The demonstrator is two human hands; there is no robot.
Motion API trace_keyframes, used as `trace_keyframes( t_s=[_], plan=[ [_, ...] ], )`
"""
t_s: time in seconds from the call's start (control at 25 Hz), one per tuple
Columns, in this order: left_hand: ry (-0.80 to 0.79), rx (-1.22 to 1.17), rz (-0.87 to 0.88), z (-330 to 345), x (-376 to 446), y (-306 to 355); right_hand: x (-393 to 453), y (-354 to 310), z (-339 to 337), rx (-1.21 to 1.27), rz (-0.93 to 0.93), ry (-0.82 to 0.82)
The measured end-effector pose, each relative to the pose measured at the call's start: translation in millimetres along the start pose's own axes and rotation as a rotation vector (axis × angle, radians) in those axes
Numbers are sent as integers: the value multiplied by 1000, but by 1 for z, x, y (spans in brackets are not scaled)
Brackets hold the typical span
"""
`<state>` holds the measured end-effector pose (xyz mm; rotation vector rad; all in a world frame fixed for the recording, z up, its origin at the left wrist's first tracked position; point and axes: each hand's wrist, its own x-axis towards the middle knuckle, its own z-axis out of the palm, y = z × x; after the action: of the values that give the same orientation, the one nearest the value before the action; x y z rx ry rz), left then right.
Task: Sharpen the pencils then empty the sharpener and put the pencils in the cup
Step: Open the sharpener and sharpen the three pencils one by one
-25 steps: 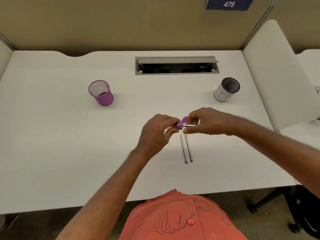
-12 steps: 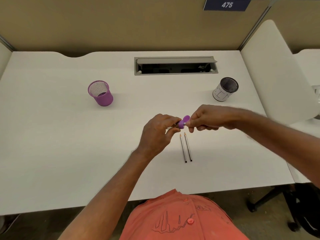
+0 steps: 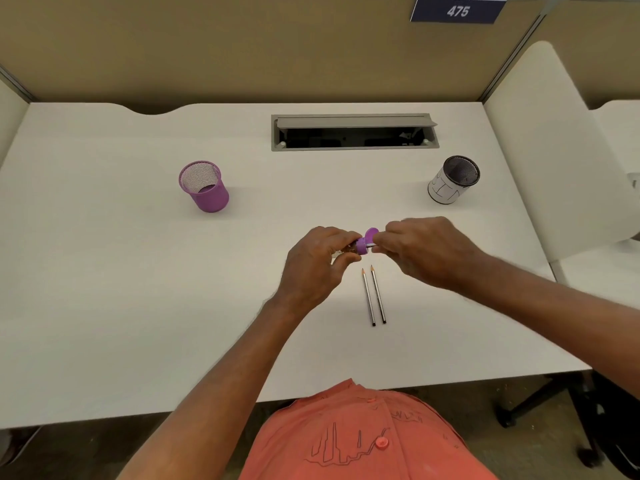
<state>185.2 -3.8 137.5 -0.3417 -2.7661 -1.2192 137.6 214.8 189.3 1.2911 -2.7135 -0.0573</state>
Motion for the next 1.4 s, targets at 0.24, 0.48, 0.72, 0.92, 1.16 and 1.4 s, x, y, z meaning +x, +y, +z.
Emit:
trace_keyframes(
  t_s=[0.24,0.48,0.72,0.92,1.16,1.4],
  plan=[
    [33,69,41,-1,0,-2,33,21,-9,1168,658,-619],
    [-27,-4,5,5,3,0,-1,3,-4,36,23,-38],
    [46,-4,25,5,4,1,6,4,-6,148,87,-82],
    [90,63,103,3,1,1,35,28,-14,1001,511,-640],
    [125,43,117,3,2,0,42,43,-21,1191,521,-924],
    [125,-1,48,4,2,-10,33,49,-27,1169,577,-899]
  ],
)
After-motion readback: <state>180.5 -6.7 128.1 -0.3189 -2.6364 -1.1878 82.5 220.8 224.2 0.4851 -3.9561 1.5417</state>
